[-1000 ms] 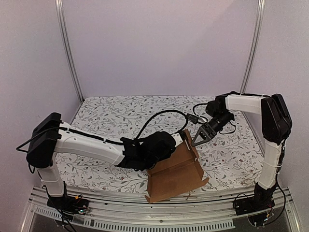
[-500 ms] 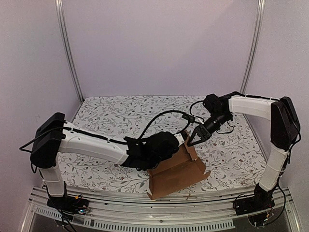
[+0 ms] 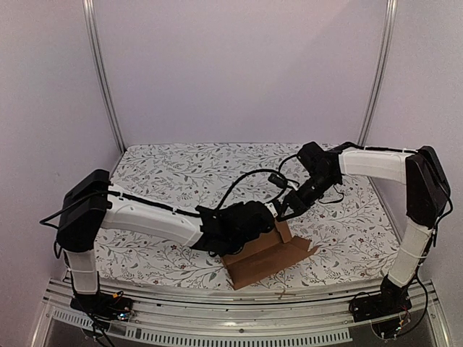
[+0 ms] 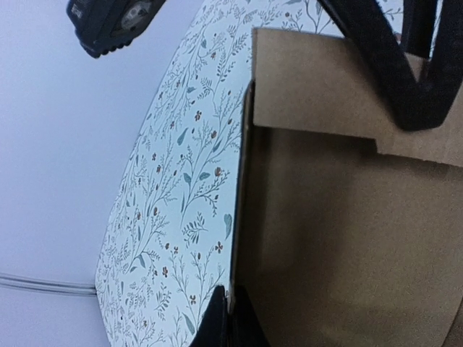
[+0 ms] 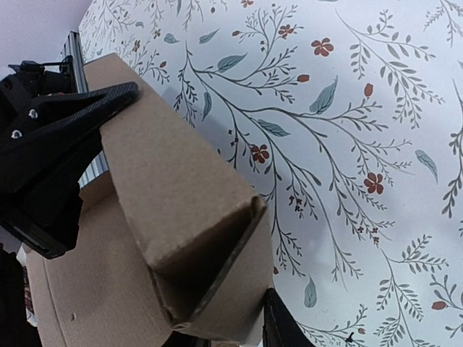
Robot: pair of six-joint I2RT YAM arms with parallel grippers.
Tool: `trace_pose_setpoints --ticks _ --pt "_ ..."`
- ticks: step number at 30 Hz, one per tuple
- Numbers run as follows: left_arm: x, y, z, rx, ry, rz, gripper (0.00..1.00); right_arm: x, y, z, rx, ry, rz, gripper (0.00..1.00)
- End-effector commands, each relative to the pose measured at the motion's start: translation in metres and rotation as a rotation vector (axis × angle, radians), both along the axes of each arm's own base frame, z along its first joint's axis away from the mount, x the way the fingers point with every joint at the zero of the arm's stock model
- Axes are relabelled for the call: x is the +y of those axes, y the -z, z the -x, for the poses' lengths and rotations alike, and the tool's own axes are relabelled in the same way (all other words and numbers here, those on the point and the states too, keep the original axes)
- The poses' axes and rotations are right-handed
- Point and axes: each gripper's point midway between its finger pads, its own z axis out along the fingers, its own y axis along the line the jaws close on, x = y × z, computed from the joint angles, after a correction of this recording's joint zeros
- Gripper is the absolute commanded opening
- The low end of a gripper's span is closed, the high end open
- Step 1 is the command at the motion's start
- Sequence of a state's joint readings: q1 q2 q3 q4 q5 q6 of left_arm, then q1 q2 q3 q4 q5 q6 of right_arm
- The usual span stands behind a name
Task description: Fold the paper box
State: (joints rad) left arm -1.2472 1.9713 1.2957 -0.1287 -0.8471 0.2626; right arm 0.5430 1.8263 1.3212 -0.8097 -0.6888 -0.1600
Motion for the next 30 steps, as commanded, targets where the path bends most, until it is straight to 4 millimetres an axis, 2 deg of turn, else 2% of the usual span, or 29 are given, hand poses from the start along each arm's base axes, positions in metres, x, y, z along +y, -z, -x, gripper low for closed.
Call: trace_pose_setpoints --ticks 1,3,6,8,10,18,22,26,28,30 --pt "-0.028 -0.002 0.01 0.041 0.03 0.12 0.0 0.001 0.013 -0.025 -0.098 0.091 0.059 0.17" --pt "-0.028 0.0 0.009 0.047 0.024 0.131 0.0 -0.001 0.019 -0.029 -0.101 0.114 0.079 0.14" --pt "-0.029 0.004 0.009 0.053 0.015 0.14 0.0 0.0 0.026 -0.029 -0.11 0.125 0.094 0.14" --pt "-0.03 0.007 0.009 0.056 0.011 0.141 0.0 0.006 0.028 -0.023 -0.103 0.105 0.081 0.22" --pt "-0.03 0.009 0.008 0.056 0.006 0.14 0.0 0.011 0.031 -0.019 -0.094 0.088 0.081 0.26" --pt "-0.027 0.015 0.005 0.055 -0.024 0.144 0.0 0.007 0.047 -0.021 -0.096 0.1 0.136 0.17" --pt "-0.026 0.014 0.002 0.046 -0.054 0.164 0.0 -0.007 0.053 -0.03 -0.147 0.157 0.211 0.13" --pt "-0.027 0.008 0.001 0.045 -0.092 0.237 0.0 -0.007 0.047 -0.035 -0.142 0.228 0.209 0.27" --pt "-0.028 0.008 0.001 0.053 -0.093 0.253 0.0 0.006 0.035 -0.032 -0.129 0.209 0.117 0.27" --pt "-0.028 0.01 0.001 0.054 -0.096 0.253 0.0 0.014 0.025 -0.027 -0.126 0.18 0.053 0.22"
